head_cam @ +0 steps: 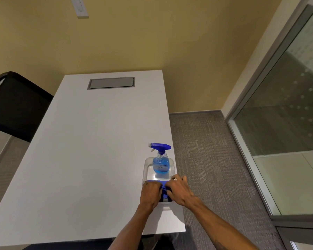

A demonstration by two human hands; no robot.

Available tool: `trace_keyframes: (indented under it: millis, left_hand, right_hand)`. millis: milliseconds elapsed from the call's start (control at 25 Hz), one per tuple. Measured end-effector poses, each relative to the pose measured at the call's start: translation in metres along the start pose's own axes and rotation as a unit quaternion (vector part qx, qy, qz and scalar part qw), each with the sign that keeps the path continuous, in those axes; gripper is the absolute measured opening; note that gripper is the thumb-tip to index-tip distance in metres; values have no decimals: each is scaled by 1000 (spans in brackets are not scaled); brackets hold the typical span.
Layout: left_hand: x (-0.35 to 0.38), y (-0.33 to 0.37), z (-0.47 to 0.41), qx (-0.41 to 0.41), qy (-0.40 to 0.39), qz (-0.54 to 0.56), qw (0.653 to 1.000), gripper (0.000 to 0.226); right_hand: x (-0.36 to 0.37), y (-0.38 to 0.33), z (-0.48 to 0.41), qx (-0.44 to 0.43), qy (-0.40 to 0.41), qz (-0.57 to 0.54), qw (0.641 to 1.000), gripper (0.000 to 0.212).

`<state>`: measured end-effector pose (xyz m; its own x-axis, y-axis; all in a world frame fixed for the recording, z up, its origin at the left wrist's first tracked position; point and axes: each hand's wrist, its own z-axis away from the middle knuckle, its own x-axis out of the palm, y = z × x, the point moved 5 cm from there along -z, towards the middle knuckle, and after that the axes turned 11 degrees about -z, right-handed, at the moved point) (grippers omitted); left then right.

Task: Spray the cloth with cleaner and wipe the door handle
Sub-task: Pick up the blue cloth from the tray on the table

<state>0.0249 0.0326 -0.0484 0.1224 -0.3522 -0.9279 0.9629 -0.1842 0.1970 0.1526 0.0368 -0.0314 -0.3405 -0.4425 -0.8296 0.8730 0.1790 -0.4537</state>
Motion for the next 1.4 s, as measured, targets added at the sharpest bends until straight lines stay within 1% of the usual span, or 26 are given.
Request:
trace_keyframes:
  millis: [80,160,320,360,440,480,520,640,760,840,920,1040,1120,1200,1240,1280,1320,1400]
  left_hand:
    - [-3,-3,-4,-17,-8,38,999,32]
    - [-5,-5,-9,-20,-19,80,996,32]
    - [-9,-10,-11,0,-34,171,985,31]
    - [-9,-12,-9,5,-41,203,978,33]
    - [-12,-16,-5,14,-50,249,967,50]
    - [-12,-17,-3,19,-51,256,965,57]
    - [-12,-20,-1,22,-47,252,966,58]
    - [-20,-32,0,12,-27,241,970,45]
    - [-49,-46,2,6,-5,309,951,31]
    - [-79,-48,6,21,6,348,937,28]
    - [-115,-42,17,60,7,392,918,29]
    - [-174,-26,40,101,24,457,884,38]
    - [-211,-12,52,131,53,509,849,53]
    - [-234,7,60,177,49,552,813,82]
    - [-238,16,61,192,30,567,800,99]
    - [-235,24,63,188,5,582,791,111]
    - [-231,31,65,163,-22,604,780,115]
    - [-214,40,69,96,-66,643,757,111]
  right_hand:
    - [0,2,2,-10,-9,-10,1000,25]
    - [1,4,-1,0,18,-36,999,30]
    - [-4,4,-13,38,48,-108,992,17]
    - [-6,5,-15,36,51,-142,988,16]
    - [-11,6,-15,23,54,-218,974,17]
    - [-14,6,-14,19,53,-253,966,17]
    - [-17,6,-14,17,53,-283,957,16]
    - [-29,5,-12,10,72,-354,932,17]
    - [-50,2,1,-5,103,-420,902,15]
    - [-70,-1,16,-25,122,-467,875,13]
    - [-98,-10,34,-42,145,-513,845,11]
    - [-148,-31,61,-84,184,-568,798,11]
    - [-181,-45,79,-120,204,-605,760,16]
    - [-205,-54,90,-145,201,-645,723,23]
    - [-213,-58,93,-149,198,-668,702,26]
    - [-218,-61,93,-145,195,-691,680,28]
    - [-221,-61,93,-137,198,-713,658,27]
    - [-217,-57,91,-119,212,-751,614,17]
